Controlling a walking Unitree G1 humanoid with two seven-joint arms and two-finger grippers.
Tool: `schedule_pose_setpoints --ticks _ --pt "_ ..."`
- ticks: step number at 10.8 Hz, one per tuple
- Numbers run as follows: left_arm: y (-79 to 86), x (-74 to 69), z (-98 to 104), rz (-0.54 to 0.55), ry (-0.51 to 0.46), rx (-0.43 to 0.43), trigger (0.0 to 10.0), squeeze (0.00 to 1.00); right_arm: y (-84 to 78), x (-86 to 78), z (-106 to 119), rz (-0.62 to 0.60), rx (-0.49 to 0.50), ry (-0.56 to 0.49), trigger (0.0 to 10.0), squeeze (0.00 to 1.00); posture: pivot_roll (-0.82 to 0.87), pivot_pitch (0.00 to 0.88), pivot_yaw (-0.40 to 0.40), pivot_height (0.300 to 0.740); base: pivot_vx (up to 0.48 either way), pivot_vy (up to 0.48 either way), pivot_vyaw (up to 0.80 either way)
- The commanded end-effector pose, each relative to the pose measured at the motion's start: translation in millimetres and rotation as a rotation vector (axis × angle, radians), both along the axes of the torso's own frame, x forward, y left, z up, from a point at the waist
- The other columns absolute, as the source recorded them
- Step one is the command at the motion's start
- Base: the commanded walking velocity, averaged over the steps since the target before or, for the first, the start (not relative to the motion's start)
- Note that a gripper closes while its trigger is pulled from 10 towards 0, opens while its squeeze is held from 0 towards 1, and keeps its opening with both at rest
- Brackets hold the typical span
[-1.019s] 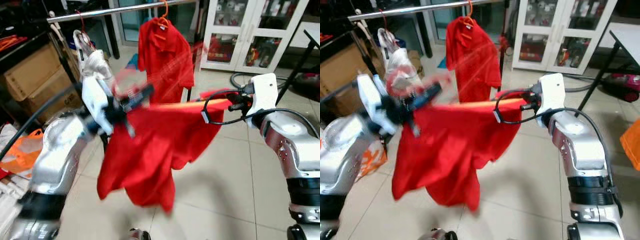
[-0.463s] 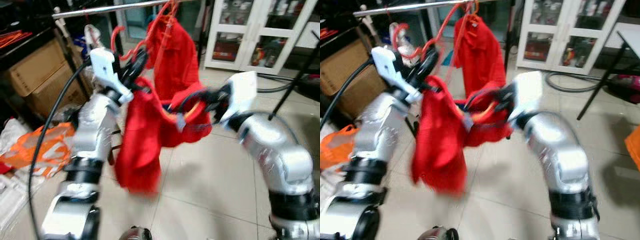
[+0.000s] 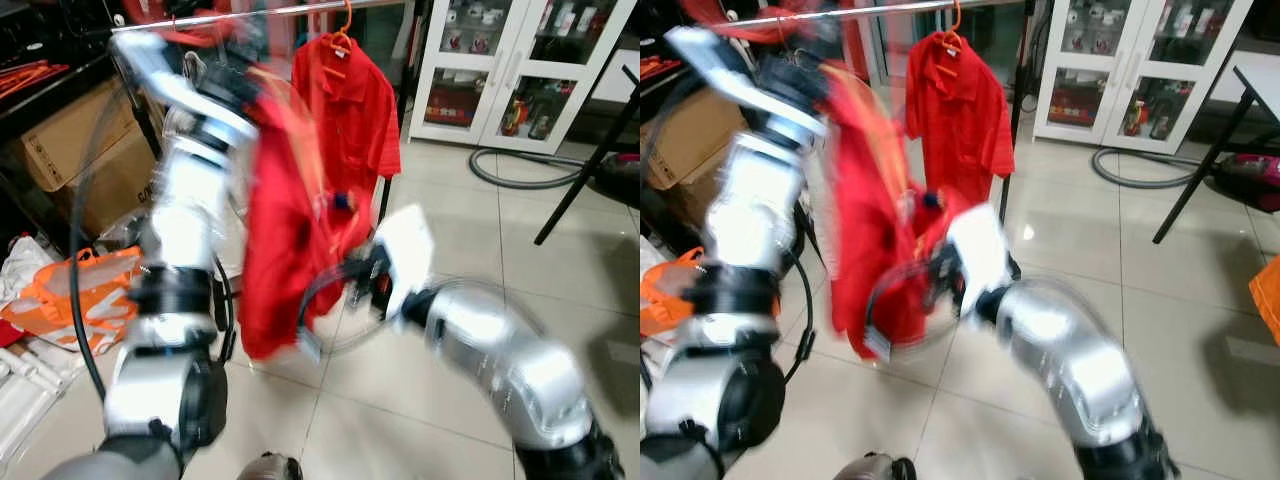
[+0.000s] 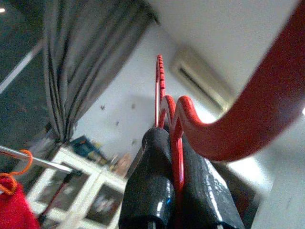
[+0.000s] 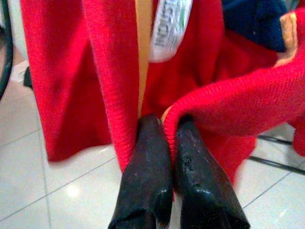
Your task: Hang hanger
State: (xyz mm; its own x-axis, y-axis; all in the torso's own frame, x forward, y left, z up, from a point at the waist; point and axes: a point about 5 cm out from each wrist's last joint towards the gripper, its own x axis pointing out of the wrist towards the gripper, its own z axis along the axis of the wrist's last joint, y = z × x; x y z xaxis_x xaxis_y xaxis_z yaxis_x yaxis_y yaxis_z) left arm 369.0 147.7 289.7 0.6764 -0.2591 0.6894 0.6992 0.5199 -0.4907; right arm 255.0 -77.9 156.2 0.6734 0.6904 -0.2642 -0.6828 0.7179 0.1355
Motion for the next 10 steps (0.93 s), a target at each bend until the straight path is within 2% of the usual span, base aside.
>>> schedule_pose_setpoints --ticks 1,3,5,6,7,8,10 --pt "8.4 -1.4 19 -0.028 -0.049 -0.101 10.0 0.0 0.2 -3.5 -1 0.012 -0.018 0.006 0.0 0.0 -0.07 0.016 0.064 0.74 0.0 0.0 0.0" --pt "14.0 -2.0 21 -0.207 -0.006 -0.278 10.0 0.0 -6.9 -7.0 -9 0.003 -0.044 0.039 0.0 0.0 -0.06 0.013 0.066 0.74 0.0 0.0 0.0" --pt "16.0 -1.6 19 -0.31 0.055 -0.37 10.0 0.0 -20.7 -6.0 -18 -0.023 -0.103 0.052 0.0 0.0 -0.06 0.015 0.068 0.74 0.0 0.0 0.0" --pt "21.8 2.0 17 -0.259 0.079 -0.411 10.0 0.0 -22.7 -6.5 -18 -0.016 -0.119 0.044 0.0 0.0 -0.06 0.015 0.068 0.74 0.0 0.0 0.0" --pt "27.7 5.6 15 -0.181 0.101 -0.411 10.0 0.0 -21.7 -7.7 -16 -0.003 -0.114 0.041 0.0 0.0 -0.06 0.017 0.068 0.74 0.0 0.0 0.0" --pt "36.4 12.1 10 -0.05 0.148 -0.413 10.0 0.0 -21.7 -10.6 -19 0.017 -0.128 0.047 0.0 0.0 -0.06 0.017 0.068 0.74 0.0 0.0 0.0" --pt "55.2 15.1 9 0.12 0.154 -0.407 10.0 0.0 -30.9 -16.9 -26 0.023 -0.165 0.072 0.0 0.0 -0.07 0.022 0.069 0.74 0.0 0.0 0.0"
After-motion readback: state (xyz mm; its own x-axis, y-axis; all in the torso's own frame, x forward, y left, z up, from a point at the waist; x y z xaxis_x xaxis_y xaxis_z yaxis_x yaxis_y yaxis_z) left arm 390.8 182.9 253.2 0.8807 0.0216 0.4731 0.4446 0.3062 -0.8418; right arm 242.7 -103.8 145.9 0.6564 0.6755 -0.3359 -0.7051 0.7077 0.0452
